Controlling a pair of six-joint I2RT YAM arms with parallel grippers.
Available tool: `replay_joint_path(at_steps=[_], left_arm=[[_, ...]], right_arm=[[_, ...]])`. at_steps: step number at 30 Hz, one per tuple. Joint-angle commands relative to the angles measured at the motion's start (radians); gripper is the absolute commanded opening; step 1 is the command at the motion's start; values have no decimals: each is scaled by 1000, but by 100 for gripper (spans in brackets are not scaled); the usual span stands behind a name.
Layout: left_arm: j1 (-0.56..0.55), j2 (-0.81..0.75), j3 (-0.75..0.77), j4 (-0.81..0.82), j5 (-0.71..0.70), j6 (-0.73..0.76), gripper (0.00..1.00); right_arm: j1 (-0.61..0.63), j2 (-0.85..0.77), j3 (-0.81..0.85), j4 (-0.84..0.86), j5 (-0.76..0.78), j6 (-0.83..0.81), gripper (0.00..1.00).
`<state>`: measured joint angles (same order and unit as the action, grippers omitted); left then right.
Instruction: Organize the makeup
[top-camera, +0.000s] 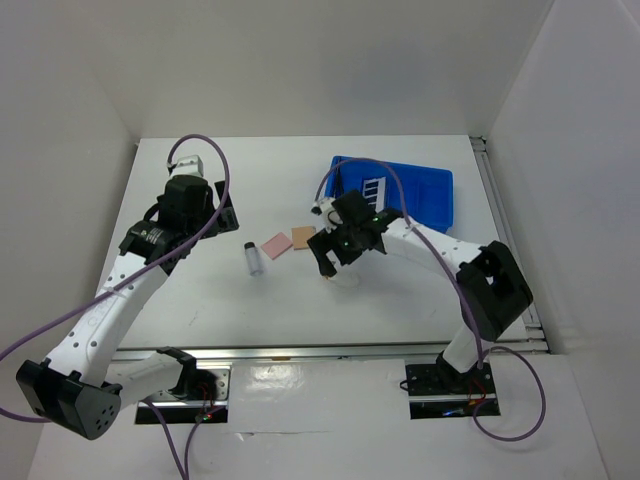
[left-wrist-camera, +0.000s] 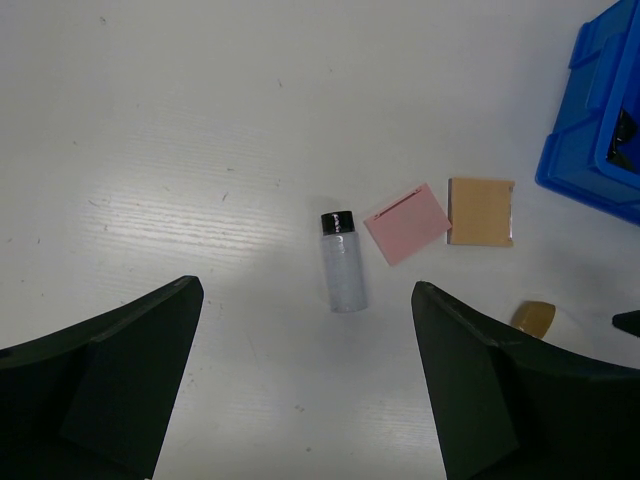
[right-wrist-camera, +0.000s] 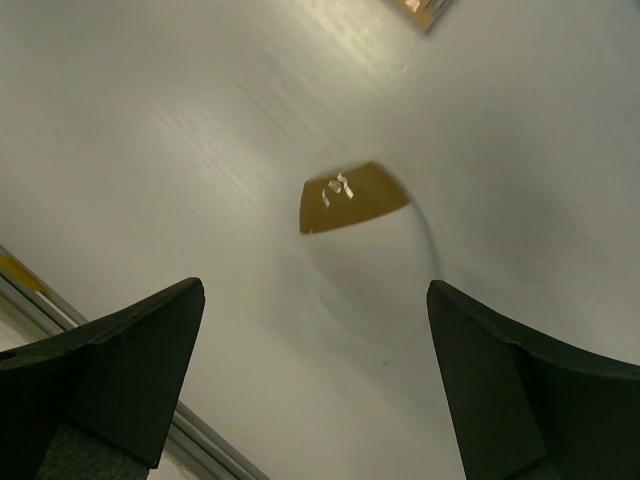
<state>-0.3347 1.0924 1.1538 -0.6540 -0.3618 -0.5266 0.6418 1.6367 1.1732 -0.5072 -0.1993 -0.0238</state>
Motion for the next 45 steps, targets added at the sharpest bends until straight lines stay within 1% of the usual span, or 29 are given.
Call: replay_joint_path(at_steps=[1,4,8,12,17,20,25,28,30,32,33,34,35,38,41,45], left_arm=[[-3,-22,12,17,-2,4,100],[-3,-22,12,17,-2,4,100],[-3,-22,21,17,-2,4,100],[-3,-12,21,17,7,4,100],[-3,-12,21,17,7,4,100],[-3,-12,21,17,7,4,100],[-3,-12,21,17,7,4,100],[-3,-12,21,17,7,4,100],[-3,-12,21,17,7,4,100],[-3,-12,21,17,7,4,100],[-3,-12,21,17,7,4,100],[-3,-12,21,17,7,4,100],[-3,-12,21,17,7,4,100],[-3,-12,21,17,7,4,100],[-3,-12,21,17,7,13,100],[-3,-12,21,27,7,13,100]], right_arm=[[45,-2,-43,15,69,-53,100],[76,17,-52,24,69,-76,100],[102,45,-72,44,123,-85,100],[102,75,-92,82,204,-85,100],[102,124,-113,114,233,-76,100],[82,133,-127,140,233,-76,100],[30,133,-165,211,141,-65,100],[15,144,-175,233,141,-54,87],[15,144,-175,245,141,-36,67],[15,144,-185,255,153,-27,56],[15,135,-185,256,153,-27,52],[15,124,-185,256,165,-18,42],[15,124,-185,256,166,-18,37],[15,100,-185,228,185,2,29],[15,37,-161,188,210,28,23],[15,-63,-124,148,230,67,21]])
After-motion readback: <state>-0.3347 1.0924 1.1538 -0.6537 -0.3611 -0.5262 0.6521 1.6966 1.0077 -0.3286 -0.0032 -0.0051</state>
